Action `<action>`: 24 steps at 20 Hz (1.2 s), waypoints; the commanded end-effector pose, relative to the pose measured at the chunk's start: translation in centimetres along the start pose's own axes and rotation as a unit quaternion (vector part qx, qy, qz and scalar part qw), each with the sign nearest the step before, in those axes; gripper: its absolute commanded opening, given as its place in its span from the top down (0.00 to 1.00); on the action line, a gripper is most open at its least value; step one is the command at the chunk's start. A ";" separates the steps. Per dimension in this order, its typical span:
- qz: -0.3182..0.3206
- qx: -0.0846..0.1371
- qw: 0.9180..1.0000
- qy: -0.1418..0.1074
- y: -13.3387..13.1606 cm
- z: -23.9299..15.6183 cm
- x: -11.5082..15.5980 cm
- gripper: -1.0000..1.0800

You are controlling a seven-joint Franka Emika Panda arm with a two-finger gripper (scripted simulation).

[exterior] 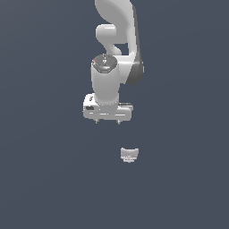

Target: Pick up the object and move it to a goal position.

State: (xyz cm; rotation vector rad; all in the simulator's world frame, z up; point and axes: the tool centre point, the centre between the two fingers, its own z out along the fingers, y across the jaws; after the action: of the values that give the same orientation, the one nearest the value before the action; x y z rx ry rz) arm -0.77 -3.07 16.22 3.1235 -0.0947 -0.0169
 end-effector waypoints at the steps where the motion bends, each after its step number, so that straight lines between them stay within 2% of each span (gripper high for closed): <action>1: 0.000 0.000 1.000 0.000 0.0 0.0 0.0 0.04; 10: -0.043 0.005 0.999 -0.003 -3.5 0.6 -0.2 0.04; 17: -0.032 0.005 0.999 -0.003 -3.4 0.6 -0.1 0.04; 24: 0.008 0.006 1.000 -0.003 -3.7 0.8 0.5 0.04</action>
State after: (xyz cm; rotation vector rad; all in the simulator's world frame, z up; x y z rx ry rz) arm -0.22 0.49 15.43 3.1359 -0.0884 -0.0258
